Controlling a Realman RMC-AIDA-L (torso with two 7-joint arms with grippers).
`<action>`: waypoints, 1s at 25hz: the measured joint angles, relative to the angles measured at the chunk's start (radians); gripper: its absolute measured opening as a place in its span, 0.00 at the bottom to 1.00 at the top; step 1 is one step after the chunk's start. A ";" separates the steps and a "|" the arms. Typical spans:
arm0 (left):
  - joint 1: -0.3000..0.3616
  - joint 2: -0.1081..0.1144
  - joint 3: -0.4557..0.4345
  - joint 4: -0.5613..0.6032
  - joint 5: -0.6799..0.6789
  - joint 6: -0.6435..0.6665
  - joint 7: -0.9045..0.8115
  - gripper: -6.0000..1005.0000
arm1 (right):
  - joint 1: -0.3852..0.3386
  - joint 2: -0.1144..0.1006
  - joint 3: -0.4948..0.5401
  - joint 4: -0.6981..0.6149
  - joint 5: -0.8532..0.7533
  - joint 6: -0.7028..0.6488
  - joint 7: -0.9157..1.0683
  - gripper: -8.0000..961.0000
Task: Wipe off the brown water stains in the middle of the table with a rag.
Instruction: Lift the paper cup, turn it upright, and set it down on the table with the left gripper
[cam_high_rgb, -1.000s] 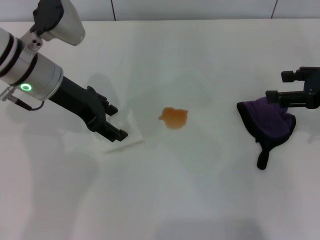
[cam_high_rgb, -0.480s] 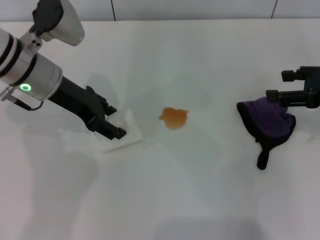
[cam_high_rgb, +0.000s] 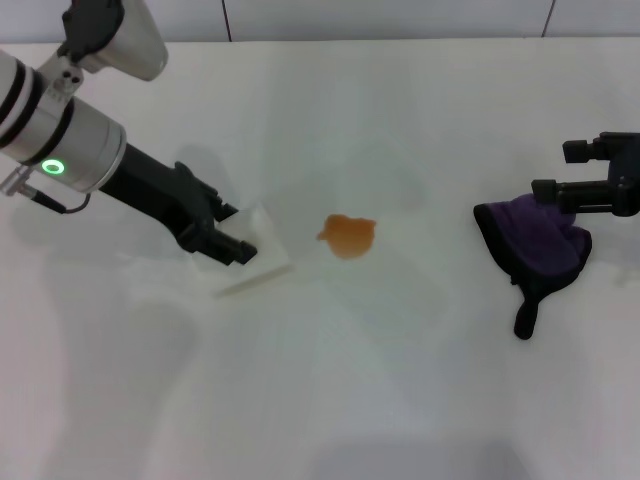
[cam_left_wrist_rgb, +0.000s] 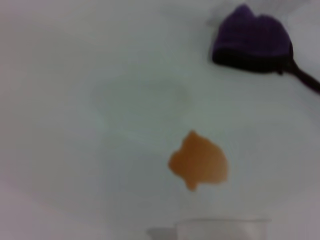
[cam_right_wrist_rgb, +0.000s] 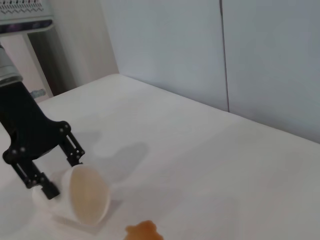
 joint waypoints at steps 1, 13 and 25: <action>0.000 0.000 0.000 -0.002 -0.011 0.001 0.002 0.62 | -0.001 0.000 0.000 0.000 0.002 0.000 0.000 0.80; 0.052 -0.003 0.000 -0.076 -0.264 -0.009 0.057 0.53 | -0.001 0.000 0.000 0.000 0.005 -0.004 0.000 0.80; 0.166 -0.011 -0.002 -0.068 -0.533 -0.022 0.126 0.49 | 0.001 -0.002 0.001 -0.005 0.007 -0.004 0.000 0.80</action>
